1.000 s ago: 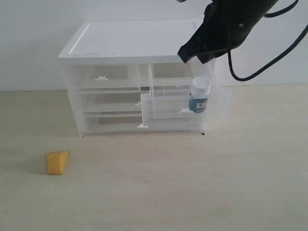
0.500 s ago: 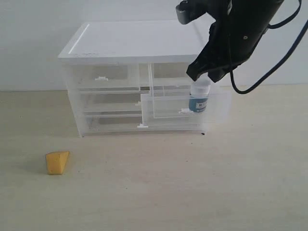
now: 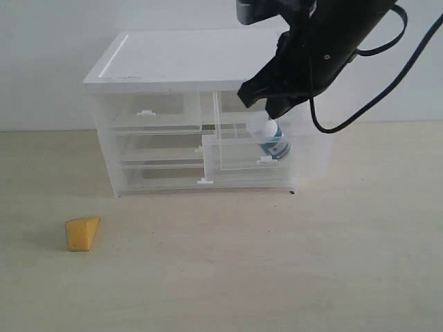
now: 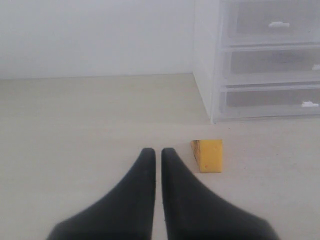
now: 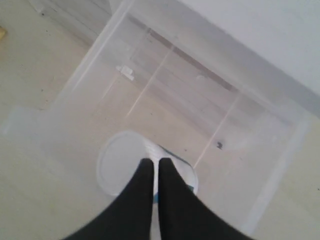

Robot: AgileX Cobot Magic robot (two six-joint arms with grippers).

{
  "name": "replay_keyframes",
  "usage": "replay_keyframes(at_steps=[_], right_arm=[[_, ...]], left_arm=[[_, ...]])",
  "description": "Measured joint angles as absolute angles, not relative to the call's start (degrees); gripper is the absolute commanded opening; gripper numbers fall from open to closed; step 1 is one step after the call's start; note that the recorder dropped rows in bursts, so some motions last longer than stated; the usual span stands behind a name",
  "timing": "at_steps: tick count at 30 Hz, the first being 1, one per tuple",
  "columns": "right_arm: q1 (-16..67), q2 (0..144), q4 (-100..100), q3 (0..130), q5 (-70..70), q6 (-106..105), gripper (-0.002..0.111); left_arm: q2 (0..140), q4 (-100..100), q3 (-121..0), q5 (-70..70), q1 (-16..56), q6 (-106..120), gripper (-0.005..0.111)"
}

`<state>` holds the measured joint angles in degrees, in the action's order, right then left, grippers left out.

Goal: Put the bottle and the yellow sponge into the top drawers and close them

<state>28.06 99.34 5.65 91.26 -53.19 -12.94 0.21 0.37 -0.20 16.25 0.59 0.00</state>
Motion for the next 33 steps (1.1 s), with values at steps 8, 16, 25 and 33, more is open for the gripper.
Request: replay_keyframes(at_steps=[8, 16, 25, 33], right_arm=[[28.1, 104.9, 8.0, 91.3, -46.9, -13.4, 0.001], [28.1, 99.4, 1.6, 91.3, -45.5, -10.6, 0.001], [28.1, 90.6, -0.4, 88.9, -61.9, -1.1, 0.001], [28.1, 90.1, 12.8, 81.0, -62.6, -12.3, 0.001]], left_arm=[[0.2, 0.4, -0.2, 16.2, 0.6, 0.0, 0.004], [0.2, 0.4, -0.2, 16.2, 0.6, 0.0, 0.004], [0.2, 0.4, -0.2, 16.2, 0.6, 0.0, 0.004], [0.2, 0.4, -0.2, 16.2, 0.6, 0.0, 0.004]])
